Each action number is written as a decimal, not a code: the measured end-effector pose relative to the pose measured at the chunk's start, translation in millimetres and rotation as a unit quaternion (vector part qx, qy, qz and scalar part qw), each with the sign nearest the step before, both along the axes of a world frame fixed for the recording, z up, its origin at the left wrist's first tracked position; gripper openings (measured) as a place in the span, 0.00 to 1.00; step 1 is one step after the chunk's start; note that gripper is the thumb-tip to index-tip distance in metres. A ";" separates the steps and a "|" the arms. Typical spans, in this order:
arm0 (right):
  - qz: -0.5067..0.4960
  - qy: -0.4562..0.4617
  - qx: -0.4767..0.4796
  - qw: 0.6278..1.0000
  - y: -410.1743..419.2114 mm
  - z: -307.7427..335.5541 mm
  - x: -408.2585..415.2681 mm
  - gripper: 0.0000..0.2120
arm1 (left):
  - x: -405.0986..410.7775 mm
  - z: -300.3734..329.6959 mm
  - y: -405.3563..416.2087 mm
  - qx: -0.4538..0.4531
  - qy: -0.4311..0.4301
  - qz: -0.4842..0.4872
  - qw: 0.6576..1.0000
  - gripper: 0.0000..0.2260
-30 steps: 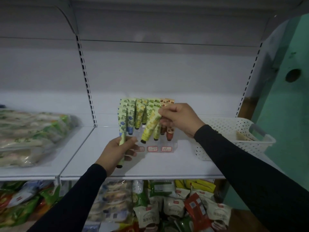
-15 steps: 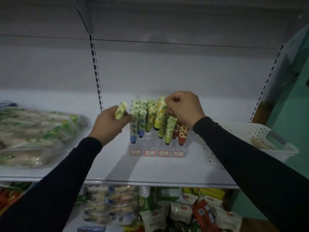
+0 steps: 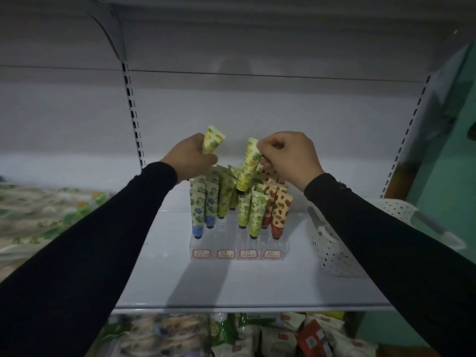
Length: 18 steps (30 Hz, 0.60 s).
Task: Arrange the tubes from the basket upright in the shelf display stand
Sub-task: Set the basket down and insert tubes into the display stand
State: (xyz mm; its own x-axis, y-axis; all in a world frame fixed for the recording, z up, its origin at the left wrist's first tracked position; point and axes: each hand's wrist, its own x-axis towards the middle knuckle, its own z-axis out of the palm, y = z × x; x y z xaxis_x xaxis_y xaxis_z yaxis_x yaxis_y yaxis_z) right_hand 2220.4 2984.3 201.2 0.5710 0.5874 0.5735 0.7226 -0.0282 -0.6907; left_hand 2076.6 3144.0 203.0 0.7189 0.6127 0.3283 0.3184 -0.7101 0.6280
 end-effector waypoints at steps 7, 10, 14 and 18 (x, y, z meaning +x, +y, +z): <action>0.007 0.029 0.015 0.999 0.9 2.5 7.2 0.08 | -8.3 4.2 5.2 -0.065 -0.083 -0.053 0.993 0.05; 0.006 0.029 0.013 0.999 2.7 1.6 6.6 0.08 | -9.5 -0.5 11.4 -0.137 -0.048 -0.062 0.987 0.15; 0.011 0.032 0.015 0.999 3.0 1.6 4.5 0.08 | -15.9 -3.9 13.7 -0.108 -0.055 -0.060 0.991 0.20; 0.031 0.026 0.002 0.999 3.9 -1.3 -2.7 0.07 | -23.4 -9.5 9.7 -0.104 -0.117 -0.054 0.986 0.18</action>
